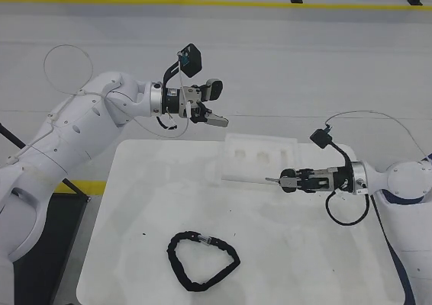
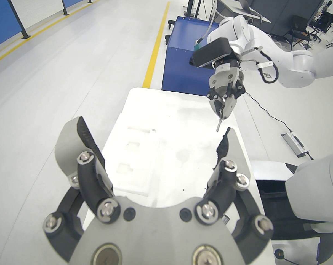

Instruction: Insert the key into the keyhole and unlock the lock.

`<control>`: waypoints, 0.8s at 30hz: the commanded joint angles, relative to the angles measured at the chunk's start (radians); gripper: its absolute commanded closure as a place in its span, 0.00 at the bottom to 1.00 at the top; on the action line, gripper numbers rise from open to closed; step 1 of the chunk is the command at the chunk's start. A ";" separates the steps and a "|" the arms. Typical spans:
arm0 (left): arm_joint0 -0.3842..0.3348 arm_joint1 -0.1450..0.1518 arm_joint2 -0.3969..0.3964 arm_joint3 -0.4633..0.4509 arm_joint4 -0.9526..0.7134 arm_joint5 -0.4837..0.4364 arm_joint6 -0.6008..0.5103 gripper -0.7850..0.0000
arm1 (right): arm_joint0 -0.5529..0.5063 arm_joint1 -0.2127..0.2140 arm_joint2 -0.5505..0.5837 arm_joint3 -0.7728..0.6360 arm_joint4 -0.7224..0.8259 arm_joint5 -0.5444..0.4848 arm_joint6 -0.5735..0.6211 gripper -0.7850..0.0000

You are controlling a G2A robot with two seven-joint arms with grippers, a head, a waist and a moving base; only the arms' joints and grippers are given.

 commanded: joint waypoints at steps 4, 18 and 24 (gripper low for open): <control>0.000 0.000 0.000 0.000 -0.001 0.000 -0.001 0.00 | -0.035 0.015 0.052 -0.025 0.090 -0.018 -0.017 1.00; 0.000 0.000 0.000 0.000 -0.001 0.000 -0.001 0.00 | -0.051 0.035 0.094 0.006 0.173 -0.037 -0.037 1.00; 0.000 0.000 0.000 0.000 -0.001 0.000 -0.001 0.00 | -0.051 0.035 0.094 0.006 0.173 -0.037 -0.037 1.00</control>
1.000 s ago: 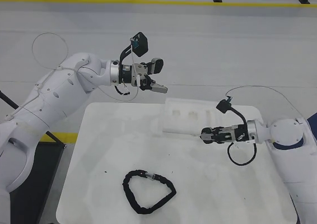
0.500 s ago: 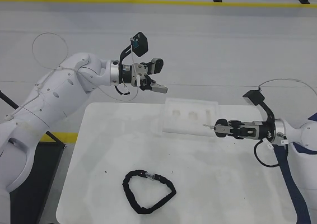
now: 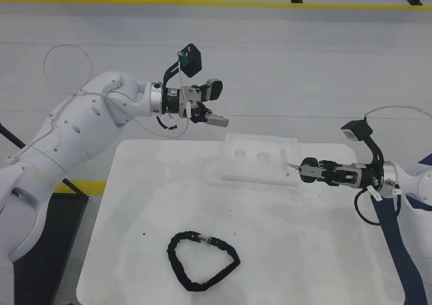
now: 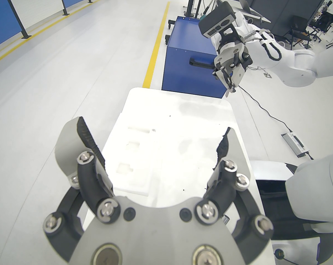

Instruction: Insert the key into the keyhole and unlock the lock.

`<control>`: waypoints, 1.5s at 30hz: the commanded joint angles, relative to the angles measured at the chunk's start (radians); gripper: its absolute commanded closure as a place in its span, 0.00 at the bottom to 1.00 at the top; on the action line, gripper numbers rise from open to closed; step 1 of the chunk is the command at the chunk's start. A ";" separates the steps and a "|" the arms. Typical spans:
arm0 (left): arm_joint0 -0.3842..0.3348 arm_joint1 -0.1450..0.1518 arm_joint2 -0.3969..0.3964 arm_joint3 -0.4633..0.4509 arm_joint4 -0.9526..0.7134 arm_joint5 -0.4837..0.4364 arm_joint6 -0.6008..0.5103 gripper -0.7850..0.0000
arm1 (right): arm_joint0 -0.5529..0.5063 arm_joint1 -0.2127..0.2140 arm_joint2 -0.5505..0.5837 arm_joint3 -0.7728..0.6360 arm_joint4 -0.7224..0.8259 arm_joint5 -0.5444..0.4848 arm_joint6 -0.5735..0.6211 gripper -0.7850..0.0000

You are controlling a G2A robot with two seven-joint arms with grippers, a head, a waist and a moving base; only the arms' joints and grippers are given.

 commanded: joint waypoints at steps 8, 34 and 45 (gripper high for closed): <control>0.061 0.015 -0.053 -0.038 0.117 0.050 0.028 0.00 | 0.000 0.000 0.000 0.000 0.000 0.000 0.000 1.00; 0.321 0.094 0.000 -0.174 0.538 0.000 0.218 0.00 | 0.000 0.000 0.000 0.000 0.000 0.000 0.000 1.00; 0.404 0.082 0.000 -0.171 0.569 0.000 0.068 0.00 | 0.000 0.000 0.000 0.000 0.000 0.000 0.000 1.00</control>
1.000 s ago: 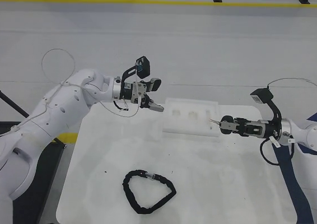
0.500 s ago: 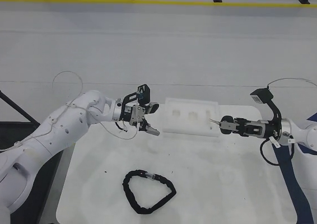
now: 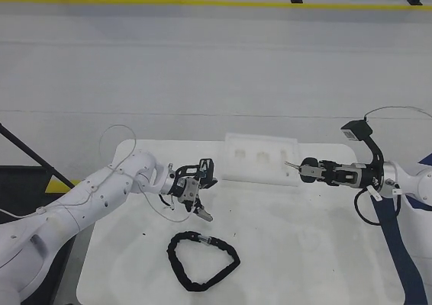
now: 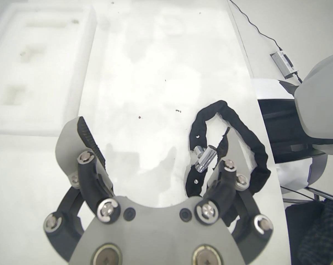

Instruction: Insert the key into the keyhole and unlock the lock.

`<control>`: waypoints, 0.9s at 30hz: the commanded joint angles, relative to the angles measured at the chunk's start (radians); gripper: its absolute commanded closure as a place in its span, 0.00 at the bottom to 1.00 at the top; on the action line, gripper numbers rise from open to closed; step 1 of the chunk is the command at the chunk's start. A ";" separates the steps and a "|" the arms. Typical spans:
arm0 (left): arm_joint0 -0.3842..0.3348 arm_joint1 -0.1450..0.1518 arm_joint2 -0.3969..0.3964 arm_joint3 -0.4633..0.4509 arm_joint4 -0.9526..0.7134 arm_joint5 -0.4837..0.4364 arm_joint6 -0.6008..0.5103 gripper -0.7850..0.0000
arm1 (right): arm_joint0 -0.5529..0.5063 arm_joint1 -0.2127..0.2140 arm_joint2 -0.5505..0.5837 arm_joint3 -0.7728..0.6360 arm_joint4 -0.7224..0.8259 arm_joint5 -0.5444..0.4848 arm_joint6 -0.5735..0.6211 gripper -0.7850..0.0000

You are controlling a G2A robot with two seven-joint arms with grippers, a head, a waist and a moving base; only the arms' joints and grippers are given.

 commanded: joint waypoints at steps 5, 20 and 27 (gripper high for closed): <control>0.014 -0.003 0.000 -0.016 -0.056 0.000 -0.071 0.00 | 0.000 0.000 0.000 0.000 0.000 0.000 0.000 1.00; 0.014 -0.003 0.000 -0.016 -0.056 0.000 -0.071 0.00 | 0.000 0.000 0.000 0.000 0.000 0.000 0.000 1.00; 0.014 -0.003 0.000 -0.016 -0.056 0.000 -0.071 0.00 | 0.000 0.000 0.000 0.000 0.000 0.000 0.000 1.00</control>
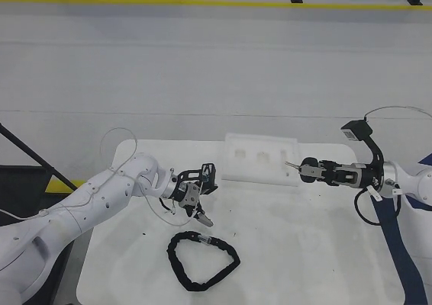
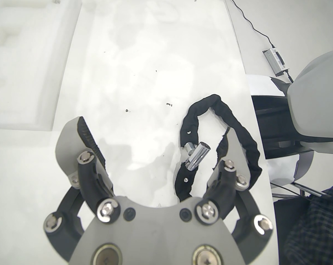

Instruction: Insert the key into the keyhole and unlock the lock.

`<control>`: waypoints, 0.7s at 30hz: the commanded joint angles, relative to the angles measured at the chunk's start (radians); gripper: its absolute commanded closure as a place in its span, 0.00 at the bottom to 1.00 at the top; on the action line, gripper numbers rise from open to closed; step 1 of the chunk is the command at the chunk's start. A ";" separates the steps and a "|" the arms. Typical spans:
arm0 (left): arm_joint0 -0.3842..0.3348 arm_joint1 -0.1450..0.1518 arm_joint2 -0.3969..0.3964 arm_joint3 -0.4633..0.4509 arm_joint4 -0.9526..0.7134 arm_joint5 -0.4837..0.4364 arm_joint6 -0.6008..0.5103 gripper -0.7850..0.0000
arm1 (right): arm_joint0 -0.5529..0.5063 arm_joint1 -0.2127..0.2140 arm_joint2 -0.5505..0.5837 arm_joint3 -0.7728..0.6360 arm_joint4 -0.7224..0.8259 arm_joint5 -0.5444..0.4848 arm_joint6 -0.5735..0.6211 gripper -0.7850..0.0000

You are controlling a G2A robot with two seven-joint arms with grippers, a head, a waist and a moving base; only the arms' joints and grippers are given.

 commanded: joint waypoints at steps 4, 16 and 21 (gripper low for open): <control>0.000 0.000 0.000 0.000 0.000 0.000 0.000 0.00 | 0.000 0.000 0.000 0.000 0.000 0.000 0.000 1.00; 0.134 0.089 -0.110 -0.101 0.376 0.046 0.269 0.00 | 0.000 0.000 0.000 0.000 0.000 0.000 0.000 1.00; 0.211 0.142 -0.148 -0.151 0.559 0.070 0.395 0.00 | 0.000 0.000 0.000 0.000 0.000 0.000 0.000 1.00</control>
